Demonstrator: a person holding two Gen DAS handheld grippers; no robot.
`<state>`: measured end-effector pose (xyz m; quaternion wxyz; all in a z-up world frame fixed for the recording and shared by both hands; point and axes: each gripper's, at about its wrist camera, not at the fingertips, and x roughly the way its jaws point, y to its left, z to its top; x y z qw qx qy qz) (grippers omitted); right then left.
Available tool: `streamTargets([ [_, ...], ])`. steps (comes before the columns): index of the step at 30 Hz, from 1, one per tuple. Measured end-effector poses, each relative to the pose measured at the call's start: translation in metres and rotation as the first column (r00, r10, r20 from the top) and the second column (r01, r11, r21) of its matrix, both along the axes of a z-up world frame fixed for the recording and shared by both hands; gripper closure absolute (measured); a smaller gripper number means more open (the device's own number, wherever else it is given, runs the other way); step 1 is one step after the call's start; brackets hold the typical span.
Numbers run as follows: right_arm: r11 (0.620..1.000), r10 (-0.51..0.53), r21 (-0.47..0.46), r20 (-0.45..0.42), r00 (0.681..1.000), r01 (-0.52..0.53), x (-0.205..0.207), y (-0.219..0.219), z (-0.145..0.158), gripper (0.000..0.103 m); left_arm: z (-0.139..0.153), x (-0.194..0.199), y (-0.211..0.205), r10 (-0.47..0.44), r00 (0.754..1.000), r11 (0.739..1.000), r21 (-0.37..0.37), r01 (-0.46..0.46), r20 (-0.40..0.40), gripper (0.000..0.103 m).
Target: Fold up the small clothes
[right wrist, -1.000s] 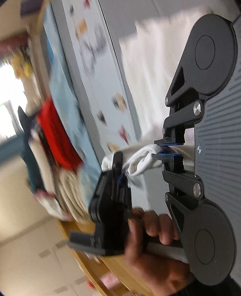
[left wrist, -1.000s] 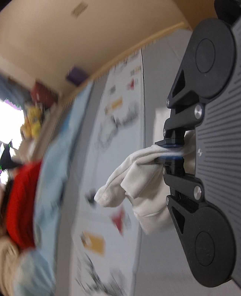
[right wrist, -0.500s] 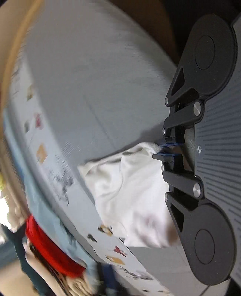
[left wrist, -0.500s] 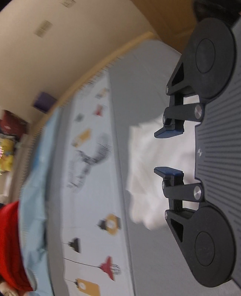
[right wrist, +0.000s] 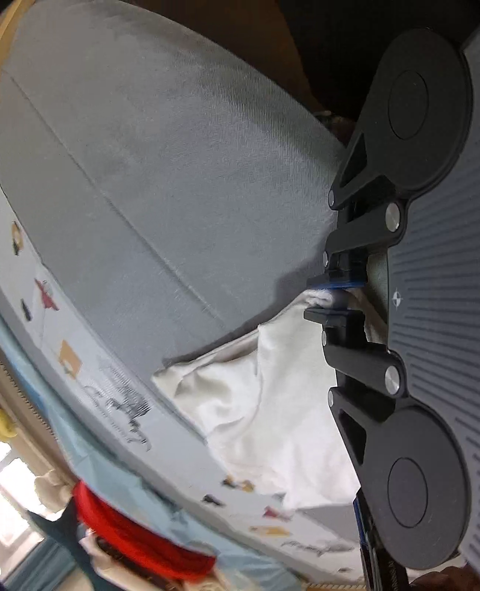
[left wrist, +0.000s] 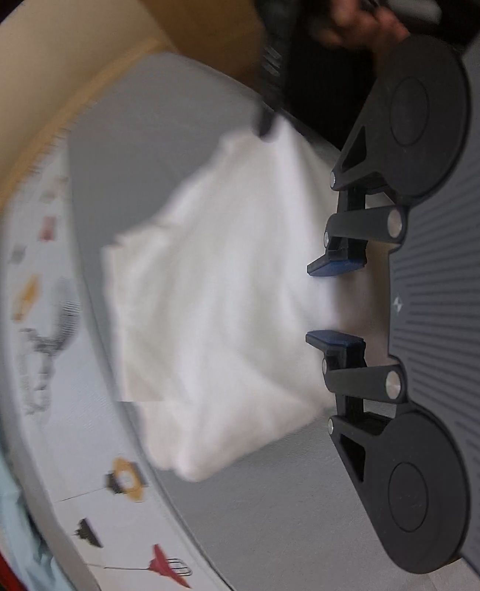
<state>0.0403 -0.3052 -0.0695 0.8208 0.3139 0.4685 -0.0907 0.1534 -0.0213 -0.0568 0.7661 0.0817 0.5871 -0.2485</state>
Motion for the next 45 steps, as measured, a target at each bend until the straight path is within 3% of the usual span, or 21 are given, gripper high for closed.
streamTargets([
  [2, 0.999, 0.025, -0.031, -0.040, 0.999, -0.027, 0.005, 0.002, 0.001, 0.089, -0.016, -0.001, -0.004, -0.021, 1.000, 0.996, 0.083, 0.022, -0.014, 0.067],
  [4, 0.995, 0.044, -0.085, -0.070, 0.997, -0.050, 0.014, 0.002, 0.011, 0.084, -0.016, 0.000, -0.005, -0.024, 1.000, 0.996, 0.090, 0.025, -0.004, 0.067],
  [8, 0.971, 0.119, -0.220, 0.086, 0.989, -0.098, 0.039, -0.003, 0.056, 0.081, -0.007, 0.008, 0.003, 0.035, 0.999, 0.998, 0.052, -0.035, 0.008, 0.067],
  [13, 0.934, 0.347, -0.146, 0.160, 0.924, -0.326, 0.106, -0.007, 0.074, 0.070, 0.005, 0.020, 0.015, 0.104, 0.994, 0.995, 0.002, -0.104, 0.041, 0.067],
  [18, 0.883, 0.464, -0.151, 0.145, 0.874, -0.444, 0.161, 0.005, 0.053, 0.069, 0.008, 0.024, 0.022, 0.144, 0.989, 0.989, 0.014, -0.145, 0.041, 0.067],
  [21, 0.886, 0.461, -0.121, 0.134, 0.877, -0.447, 0.177, 0.010, 0.026, 0.069, 0.014, 0.025, 0.034, 0.173, 0.984, 0.985, 0.018, -0.174, 0.042, 0.067],
  [24, 0.893, 0.443, -0.121, 0.059, 0.895, -0.434, 0.188, 0.017, 0.006, 0.068, 0.019, 0.028, 0.046, 0.192, 0.980, 0.981, 0.015, -0.193, 0.051, 0.067],
  [27, 0.874, 0.480, -0.118, 0.061, 0.875, -0.471, 0.195, 0.029, -0.001, 0.070, 0.021, 0.032, 0.056, 0.220, 0.974, 0.975, 0.017, -0.221, 0.059, 0.067],
  [29, 0.862, 0.497, -0.135, 0.039, 0.867, -0.488, 0.197, 0.036, -0.006, 0.099, 0.021, 0.036, 0.062, 0.245, 0.968, 0.969, 0.019, -0.247, 0.059, 0.067],
  [31, 0.871, 0.477, -0.170, 0.074, 0.876, -0.461, 0.197, 0.036, 0.002, 0.099, 0.022, 0.038, 0.065, 0.261, 0.963, 0.965, 0.020, -0.263, 0.065, 0.067],
  [33, 0.911, 0.393, -0.179, 0.110, 0.913, -0.371, 0.196, 0.024, 0.009, 0.099, 0.023, 0.040, 0.066, 0.275, 0.959, 0.961, 0.011, -0.277, 0.070, 0.067],
  [34, 0.931, 0.342, -0.176, 0.104, 0.934, -0.321, 0.196, 0.015, 0.009, 0.099, 0.023, 0.041, 0.066, 0.282, 0.957, 0.959, 0.006, -0.283, 0.072, 0.067],
  [36, 0.935, 0.315, -0.190, 0.052, 0.948, -0.301, 0.197, 0.009, 0.000, 0.099, 0.024, 0.043, 0.064, 0.291, 0.953, 0.956, -0.003, -0.292, 0.079, 0.067],
  [38, 0.924, 0.329, -0.209, 0.016, 0.944, -0.319, 0.197, 0.011, -0.005, 0.098, 0.025, 0.044, 0.061, 0.298, 0.951, 0.955, -0.015, -0.298, 0.081, 0.067],
  [40, 0.912, 0.327, -0.272, 0.033, 0.944, -0.306, 0.193, 0.014, 0.004, 0.092, 0.025, 0.044, 0.056, 0.290, 0.954, 0.957, -0.030, -0.289, 0.079, 0.067],
  [42, 0.904, 0.327, -0.320, 0.086, 0.941, -0.285, 0.185, 0.015, 0.019, 0.090, 0.024, 0.043, 0.050, 0.267, 0.961, 0.964, -0.040, -0.264, 0.077, 0.067],
  [45, 0.903, 0.403, -0.249, 0.204, 0.892, -0.351, 0.168, 0.012, 0.041, 0.089, 0.021, 0.039, 0.040, 0.224, 0.972, 0.974, -0.039, -0.222, 0.073, 0.067],
])
